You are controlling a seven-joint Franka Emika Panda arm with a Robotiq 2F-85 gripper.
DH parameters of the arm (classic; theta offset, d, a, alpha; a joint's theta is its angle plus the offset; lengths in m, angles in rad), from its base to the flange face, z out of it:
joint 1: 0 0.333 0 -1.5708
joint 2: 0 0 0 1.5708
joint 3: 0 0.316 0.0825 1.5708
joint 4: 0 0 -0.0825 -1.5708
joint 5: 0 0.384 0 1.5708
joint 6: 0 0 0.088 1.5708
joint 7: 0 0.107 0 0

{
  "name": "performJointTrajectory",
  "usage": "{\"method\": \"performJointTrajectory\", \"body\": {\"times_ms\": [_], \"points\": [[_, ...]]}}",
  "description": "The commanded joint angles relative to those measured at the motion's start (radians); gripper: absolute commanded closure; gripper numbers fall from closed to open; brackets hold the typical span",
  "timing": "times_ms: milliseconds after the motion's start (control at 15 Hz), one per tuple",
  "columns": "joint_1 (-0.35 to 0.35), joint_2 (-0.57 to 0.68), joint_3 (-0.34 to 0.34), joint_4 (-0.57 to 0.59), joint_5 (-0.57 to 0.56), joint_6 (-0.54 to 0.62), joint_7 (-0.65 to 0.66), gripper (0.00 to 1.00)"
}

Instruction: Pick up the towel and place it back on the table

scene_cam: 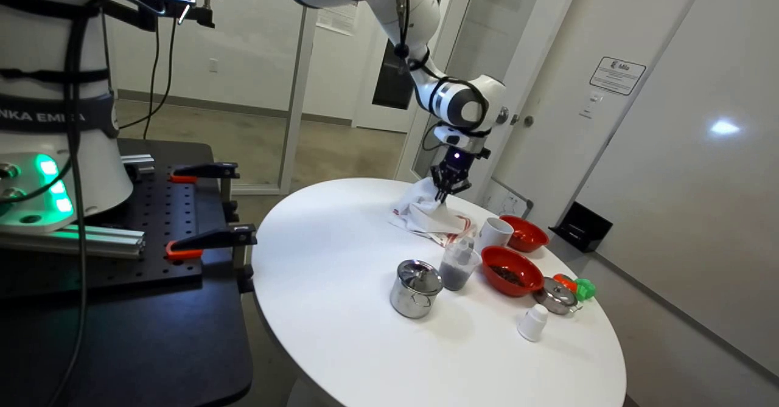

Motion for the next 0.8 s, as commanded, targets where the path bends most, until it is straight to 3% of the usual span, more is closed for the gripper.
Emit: {"method": "performJointTrajectory", "body": {"times_ms": [0, 267, 400, 467, 600, 733], "points": [[0.045, 0.072, -0.133, 0.003, 0.277, 0.099, -0.001, 1.0], [0.125, 0.112, -0.251, -0.1, 0.6, 0.212, -0.002, 1.0], [0.181, 0.177, -0.322, -0.054, 0.733, 0.173, -0.004, 1.0], [0.197, 0.198, -0.337, -0.036, 0.746, 0.145, -0.006, 0.76], [0.237, 0.234, -0.37, -0.002, 0.752, 0.119, -0.007, 0.67], [0.271, 0.257, -0.401, 0.027, 0.745, 0.086, -0.007, 0.51]]}}
